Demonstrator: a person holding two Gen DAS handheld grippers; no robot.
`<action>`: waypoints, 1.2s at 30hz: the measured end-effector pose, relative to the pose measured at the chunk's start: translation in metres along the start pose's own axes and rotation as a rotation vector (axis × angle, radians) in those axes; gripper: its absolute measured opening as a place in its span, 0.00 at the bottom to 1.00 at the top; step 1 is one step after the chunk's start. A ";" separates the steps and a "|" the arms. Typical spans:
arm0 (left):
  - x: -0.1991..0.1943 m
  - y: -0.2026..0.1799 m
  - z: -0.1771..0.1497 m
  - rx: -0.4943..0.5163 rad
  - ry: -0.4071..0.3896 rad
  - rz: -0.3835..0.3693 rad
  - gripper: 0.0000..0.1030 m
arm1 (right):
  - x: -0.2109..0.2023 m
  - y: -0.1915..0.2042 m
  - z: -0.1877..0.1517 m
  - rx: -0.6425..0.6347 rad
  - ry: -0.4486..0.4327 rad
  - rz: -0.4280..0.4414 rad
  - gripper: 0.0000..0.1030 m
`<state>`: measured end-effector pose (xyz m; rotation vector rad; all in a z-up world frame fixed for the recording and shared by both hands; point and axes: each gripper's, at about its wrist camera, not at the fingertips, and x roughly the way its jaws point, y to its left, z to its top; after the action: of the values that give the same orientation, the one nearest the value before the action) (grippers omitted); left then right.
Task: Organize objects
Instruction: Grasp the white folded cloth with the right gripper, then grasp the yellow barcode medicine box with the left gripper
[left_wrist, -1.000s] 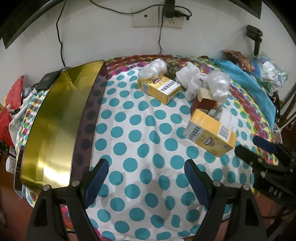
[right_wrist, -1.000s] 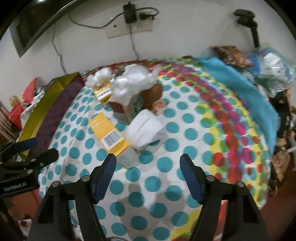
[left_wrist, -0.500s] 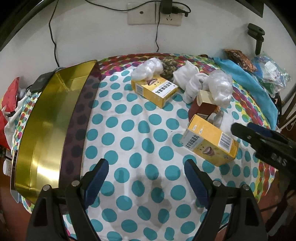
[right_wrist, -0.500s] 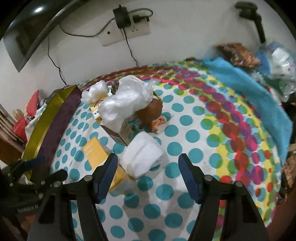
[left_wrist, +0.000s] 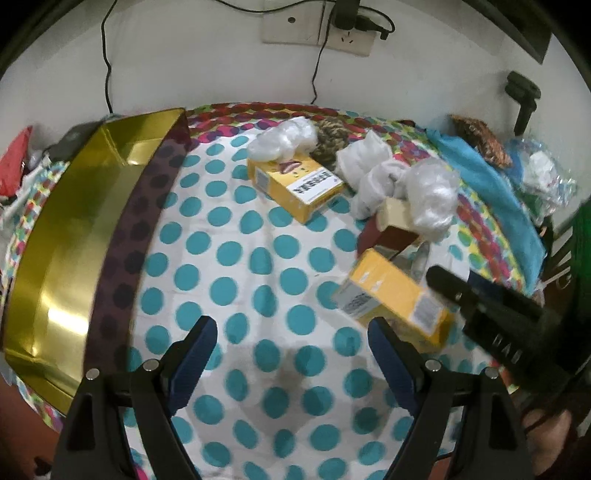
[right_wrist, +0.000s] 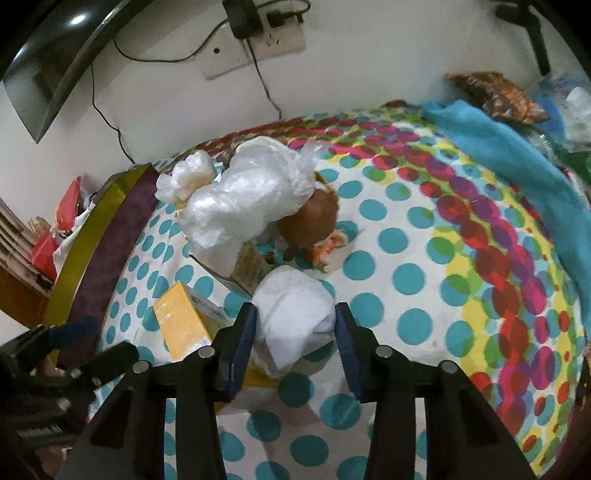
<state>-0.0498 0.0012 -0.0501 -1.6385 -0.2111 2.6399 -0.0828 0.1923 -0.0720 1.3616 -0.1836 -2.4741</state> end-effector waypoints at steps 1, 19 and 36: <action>0.000 -0.003 0.002 -0.011 0.003 -0.009 0.84 | -0.003 -0.002 -0.002 0.000 -0.012 -0.004 0.39; 0.027 -0.049 0.024 -0.253 0.094 0.119 0.84 | -0.036 -0.050 -0.027 0.051 -0.062 0.062 0.39; 0.052 -0.047 0.003 -0.266 0.205 0.055 0.31 | -0.041 -0.050 -0.030 0.054 -0.076 0.122 0.39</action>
<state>-0.0778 0.0522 -0.0893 -2.0055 -0.5381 2.5480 -0.0472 0.2537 -0.0685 1.2394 -0.3428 -2.4361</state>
